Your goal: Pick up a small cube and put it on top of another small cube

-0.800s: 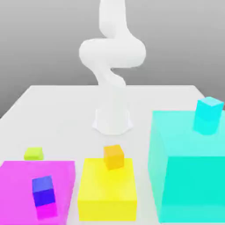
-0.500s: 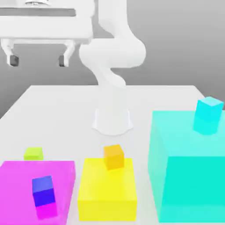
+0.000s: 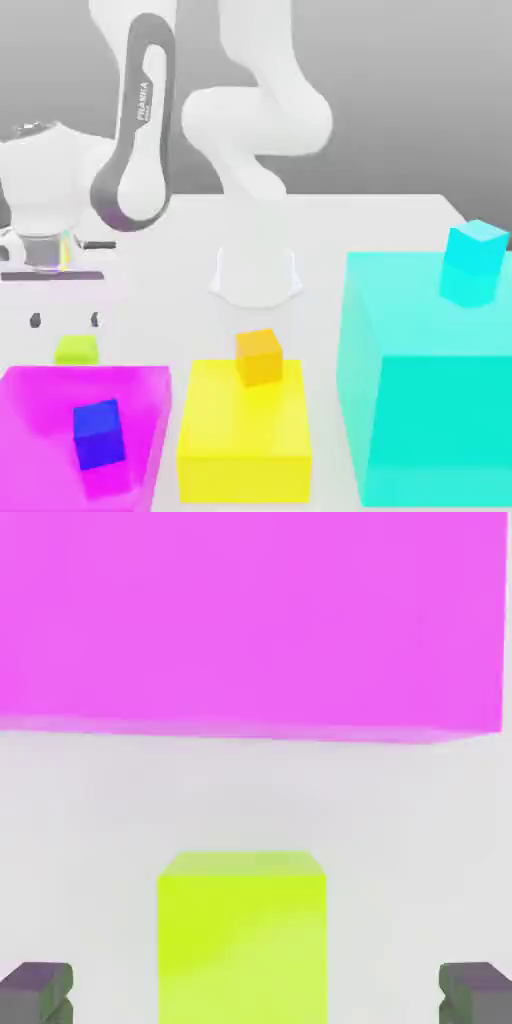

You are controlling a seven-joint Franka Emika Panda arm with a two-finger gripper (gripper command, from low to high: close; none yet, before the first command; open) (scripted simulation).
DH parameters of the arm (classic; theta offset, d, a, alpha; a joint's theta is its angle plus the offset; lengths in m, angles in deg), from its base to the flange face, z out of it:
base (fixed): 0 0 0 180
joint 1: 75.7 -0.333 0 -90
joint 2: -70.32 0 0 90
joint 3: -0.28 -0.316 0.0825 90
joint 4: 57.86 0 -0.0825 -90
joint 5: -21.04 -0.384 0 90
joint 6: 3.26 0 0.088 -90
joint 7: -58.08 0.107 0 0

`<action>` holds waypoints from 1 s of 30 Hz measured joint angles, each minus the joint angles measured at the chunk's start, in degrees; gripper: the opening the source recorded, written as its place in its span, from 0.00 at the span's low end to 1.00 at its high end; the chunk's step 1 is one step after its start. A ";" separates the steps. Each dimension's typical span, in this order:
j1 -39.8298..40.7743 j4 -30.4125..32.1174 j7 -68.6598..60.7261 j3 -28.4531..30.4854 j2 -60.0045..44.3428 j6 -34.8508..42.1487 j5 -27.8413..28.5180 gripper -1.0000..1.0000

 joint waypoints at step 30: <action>4.91 1.00 6.06 -2.87 3.43 2.00 8.21 0.00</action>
